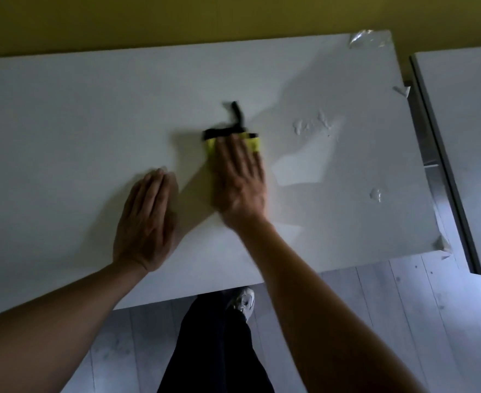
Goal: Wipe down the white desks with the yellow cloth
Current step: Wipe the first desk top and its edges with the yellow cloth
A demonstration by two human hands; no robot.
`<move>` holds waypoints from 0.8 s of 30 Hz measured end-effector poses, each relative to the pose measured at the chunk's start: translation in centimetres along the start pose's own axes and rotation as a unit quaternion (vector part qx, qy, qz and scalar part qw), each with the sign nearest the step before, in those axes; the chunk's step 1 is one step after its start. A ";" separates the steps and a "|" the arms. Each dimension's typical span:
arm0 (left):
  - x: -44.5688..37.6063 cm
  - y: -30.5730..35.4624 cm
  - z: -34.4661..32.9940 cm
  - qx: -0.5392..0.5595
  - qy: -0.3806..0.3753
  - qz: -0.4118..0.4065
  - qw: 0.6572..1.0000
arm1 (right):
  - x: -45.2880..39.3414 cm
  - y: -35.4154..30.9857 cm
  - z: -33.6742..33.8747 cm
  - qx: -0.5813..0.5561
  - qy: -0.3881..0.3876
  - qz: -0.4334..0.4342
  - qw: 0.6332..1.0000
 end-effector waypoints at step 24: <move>-0.3 0.1 0.2 0.000 -0.014 0.006 1.000 | -7.7 9.2 2.0 0.089 0.066 -0.095 0.989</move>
Point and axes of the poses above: each hand's wrist, its own x-axis away from the middle knuckle, its own z-axis out of the back of the hand, y = z × x, the point moved 3 cm from there along -x, towards the middle knuckle, and after that the axes turned 10 degrees about y, right-handed, at the moved point
